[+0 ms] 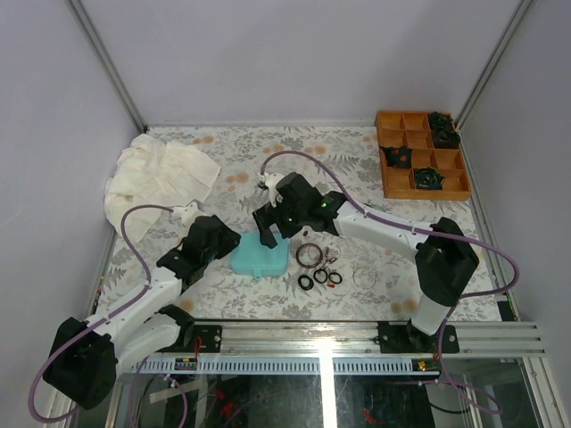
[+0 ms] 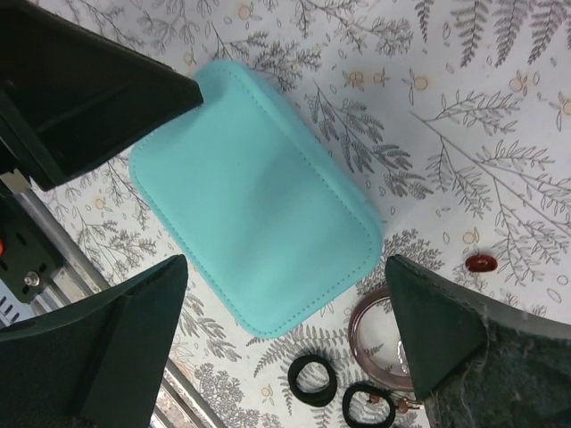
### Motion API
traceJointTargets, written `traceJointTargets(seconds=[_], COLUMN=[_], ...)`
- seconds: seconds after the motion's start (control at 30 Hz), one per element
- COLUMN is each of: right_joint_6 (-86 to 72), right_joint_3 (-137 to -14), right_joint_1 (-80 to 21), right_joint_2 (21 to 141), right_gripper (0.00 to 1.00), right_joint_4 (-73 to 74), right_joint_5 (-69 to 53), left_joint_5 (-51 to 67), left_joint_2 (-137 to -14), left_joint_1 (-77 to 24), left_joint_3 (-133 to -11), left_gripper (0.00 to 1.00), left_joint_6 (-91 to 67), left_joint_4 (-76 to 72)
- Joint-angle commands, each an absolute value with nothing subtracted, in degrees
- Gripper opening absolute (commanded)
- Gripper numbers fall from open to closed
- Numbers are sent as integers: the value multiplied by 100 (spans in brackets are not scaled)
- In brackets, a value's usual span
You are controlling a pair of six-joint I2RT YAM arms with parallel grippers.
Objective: Organize the mixed jewelry
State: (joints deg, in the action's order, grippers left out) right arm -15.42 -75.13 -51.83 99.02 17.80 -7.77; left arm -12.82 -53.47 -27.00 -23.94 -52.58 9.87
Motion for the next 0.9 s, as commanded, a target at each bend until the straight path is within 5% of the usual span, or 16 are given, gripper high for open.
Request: traceJointTargets(seconds=[0.0, 0.13, 0.3, 0.7, 0.87], right_joint_6=[-1335, -1203, -1222, -1365, -1649], right_joint_3=[-7940, -8225, -8004, -7124, -6868], right_joint_1=[-4970, -4866, -4865, -5092, -5217], right_joint_2=[10048, 10503, 10696, 10692, 10536], right_gripper=[98, 89, 89, 76, 58], right_joint_4=[1585, 1656, 1398, 1070, 1123], right_joint_5=[-1171, -1429, -1766, -1609, -1010], left_joint_5=[-1180, -1091, -1049, -328, -178], left_joint_2=[-5462, -5686, -5777, -3591, -3077], left_joint_1=[-2606, -2555, -2488, -2554, -2785], left_joint_3=[-2598, -2663, -2794, -2532, -2176], left_gripper=[34, 34, 33, 22, 16], left_joint_6=[-5046, -4983, -4948, -5489, -5859], left_joint_4=[474, 301, 339, 2292, 2649])
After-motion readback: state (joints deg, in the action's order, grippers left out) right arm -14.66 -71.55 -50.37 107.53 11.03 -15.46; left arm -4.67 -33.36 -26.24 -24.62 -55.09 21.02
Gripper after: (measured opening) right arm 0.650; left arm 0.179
